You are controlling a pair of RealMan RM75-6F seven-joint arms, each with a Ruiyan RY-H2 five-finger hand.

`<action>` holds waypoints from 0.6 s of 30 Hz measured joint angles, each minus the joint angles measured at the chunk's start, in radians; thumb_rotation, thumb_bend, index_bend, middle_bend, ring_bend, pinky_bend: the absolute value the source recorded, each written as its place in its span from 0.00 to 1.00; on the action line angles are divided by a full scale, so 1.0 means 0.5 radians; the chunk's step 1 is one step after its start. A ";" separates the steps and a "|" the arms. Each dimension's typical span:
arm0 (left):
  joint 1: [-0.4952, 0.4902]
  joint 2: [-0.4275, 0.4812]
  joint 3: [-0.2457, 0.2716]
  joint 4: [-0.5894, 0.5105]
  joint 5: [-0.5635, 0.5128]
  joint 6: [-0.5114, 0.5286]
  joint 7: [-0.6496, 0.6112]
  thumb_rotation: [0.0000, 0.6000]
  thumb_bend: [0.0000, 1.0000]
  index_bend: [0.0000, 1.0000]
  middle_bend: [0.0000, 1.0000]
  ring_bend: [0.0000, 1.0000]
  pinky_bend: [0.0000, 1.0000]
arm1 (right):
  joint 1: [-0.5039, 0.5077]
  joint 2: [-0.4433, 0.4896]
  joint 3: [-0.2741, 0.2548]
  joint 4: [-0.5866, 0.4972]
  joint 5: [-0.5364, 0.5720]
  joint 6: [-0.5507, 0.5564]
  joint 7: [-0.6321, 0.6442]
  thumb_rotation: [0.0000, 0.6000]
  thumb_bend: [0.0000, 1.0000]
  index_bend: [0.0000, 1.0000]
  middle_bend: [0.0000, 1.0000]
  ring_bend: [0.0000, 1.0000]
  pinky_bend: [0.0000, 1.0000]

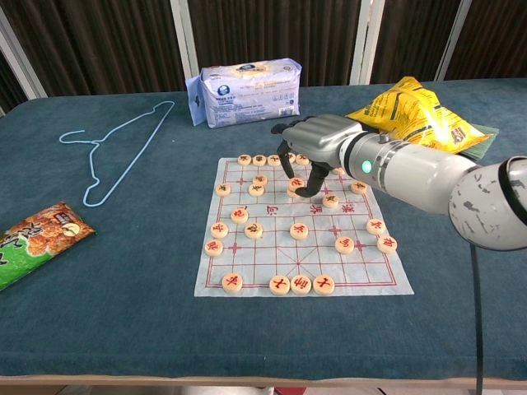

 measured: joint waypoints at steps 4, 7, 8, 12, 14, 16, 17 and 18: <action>0.001 0.001 0.001 0.002 0.002 0.002 -0.003 1.00 0.44 0.00 0.00 0.00 0.05 | 0.010 -0.013 -0.007 0.024 0.012 -0.008 0.007 1.00 0.47 0.63 0.09 0.00 0.00; 0.001 0.000 0.000 0.002 0.001 0.002 -0.004 1.00 0.44 0.00 0.00 0.00 0.05 | 0.019 -0.023 -0.014 0.036 0.022 -0.010 0.004 1.00 0.47 0.62 0.09 0.00 0.00; 0.001 0.000 0.000 0.003 0.000 0.002 -0.004 1.00 0.44 0.00 0.00 0.00 0.05 | 0.020 -0.024 -0.015 0.036 0.022 -0.009 0.004 1.00 0.47 0.61 0.09 0.00 0.00; 0.000 0.000 0.000 0.003 0.000 0.000 -0.006 1.00 0.44 0.00 0.00 0.00 0.05 | 0.022 -0.024 -0.019 0.030 0.031 0.007 -0.005 1.00 0.47 0.57 0.09 0.00 0.00; 0.000 0.000 0.000 0.004 0.001 -0.001 -0.006 1.00 0.44 0.00 0.00 0.00 0.05 | 0.021 -0.020 -0.020 0.024 0.042 0.011 -0.013 1.00 0.47 0.56 0.09 0.00 0.00; 0.001 0.000 0.001 0.004 0.003 0.001 -0.006 1.00 0.44 0.00 0.00 0.00 0.05 | 0.021 -0.013 -0.021 0.015 0.056 0.014 -0.023 1.00 0.47 0.55 0.09 0.00 0.00; 0.001 0.000 0.001 0.004 0.005 0.002 -0.006 1.00 0.44 0.00 0.00 0.00 0.05 | 0.021 -0.010 -0.022 0.011 0.061 0.014 -0.026 1.00 0.47 0.55 0.09 0.00 0.00; 0.001 0.000 0.002 0.004 0.006 0.002 -0.005 1.00 0.44 0.00 0.00 0.00 0.05 | 0.022 -0.006 -0.023 0.004 0.066 0.011 -0.027 1.00 0.47 0.54 0.09 0.00 0.00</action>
